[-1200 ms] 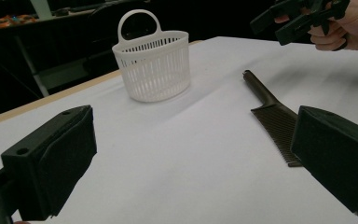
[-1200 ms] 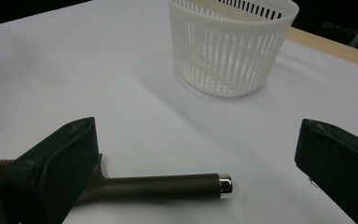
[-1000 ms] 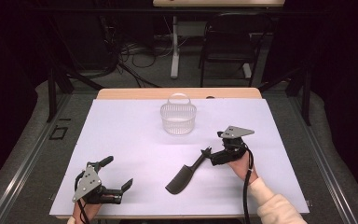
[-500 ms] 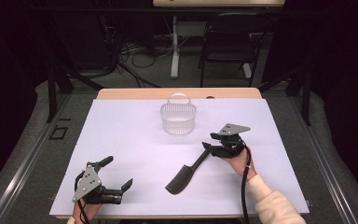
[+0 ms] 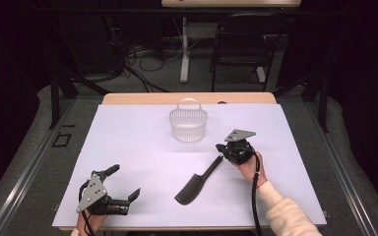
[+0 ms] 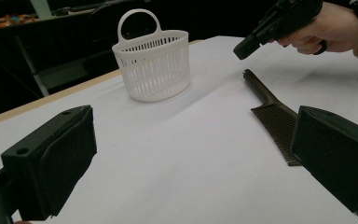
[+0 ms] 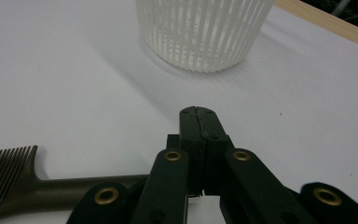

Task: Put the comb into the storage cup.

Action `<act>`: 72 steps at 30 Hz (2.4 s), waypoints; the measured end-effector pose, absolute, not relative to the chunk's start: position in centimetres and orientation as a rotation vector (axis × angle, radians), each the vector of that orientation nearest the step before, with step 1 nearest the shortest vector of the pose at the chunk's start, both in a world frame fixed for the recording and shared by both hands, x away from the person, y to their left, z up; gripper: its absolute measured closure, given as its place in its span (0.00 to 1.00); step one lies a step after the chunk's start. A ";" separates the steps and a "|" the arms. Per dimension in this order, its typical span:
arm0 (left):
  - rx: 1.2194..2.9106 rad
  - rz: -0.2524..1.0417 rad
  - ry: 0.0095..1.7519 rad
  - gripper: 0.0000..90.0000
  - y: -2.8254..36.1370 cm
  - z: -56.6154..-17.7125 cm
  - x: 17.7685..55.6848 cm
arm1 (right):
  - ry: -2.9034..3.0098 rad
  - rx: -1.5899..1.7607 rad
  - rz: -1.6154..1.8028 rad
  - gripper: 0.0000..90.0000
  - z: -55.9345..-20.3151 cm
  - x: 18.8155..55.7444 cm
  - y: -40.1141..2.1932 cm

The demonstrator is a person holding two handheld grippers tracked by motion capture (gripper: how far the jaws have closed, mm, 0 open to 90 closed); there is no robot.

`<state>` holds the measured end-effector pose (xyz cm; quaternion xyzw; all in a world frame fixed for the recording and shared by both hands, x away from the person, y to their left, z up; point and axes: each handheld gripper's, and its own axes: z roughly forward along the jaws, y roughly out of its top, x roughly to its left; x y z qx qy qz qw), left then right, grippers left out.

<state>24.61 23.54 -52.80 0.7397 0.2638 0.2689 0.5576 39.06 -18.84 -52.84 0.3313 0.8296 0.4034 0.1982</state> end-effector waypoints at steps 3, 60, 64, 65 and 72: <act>1.745 0.635 0.623 0.00 23.5 -52.8 24.6 | 2.340 0.923 1.084 1.00 -53.3 39.4 -18.4; 1.736 0.635 0.621 0.00 23.6 -52.7 24.5 | 2.535 1.007 0.787 1.00 -54.5 39.3 -18.4; 1.735 0.637 0.621 0.00 23.6 -52.7 24.5 | 2.544 1.010 0.779 1.00 -54.4 39.2 -18.6; 1.735 0.637 0.621 0.00 23.6 -52.7 24.5 | 2.544 1.009 0.781 1.00 -54.4 39.2 -18.6; 1.736 0.636 0.621 0.00 23.6 -52.7 24.5 | 2.559 1.002 0.771 1.00 -54.4 38.7 -18.6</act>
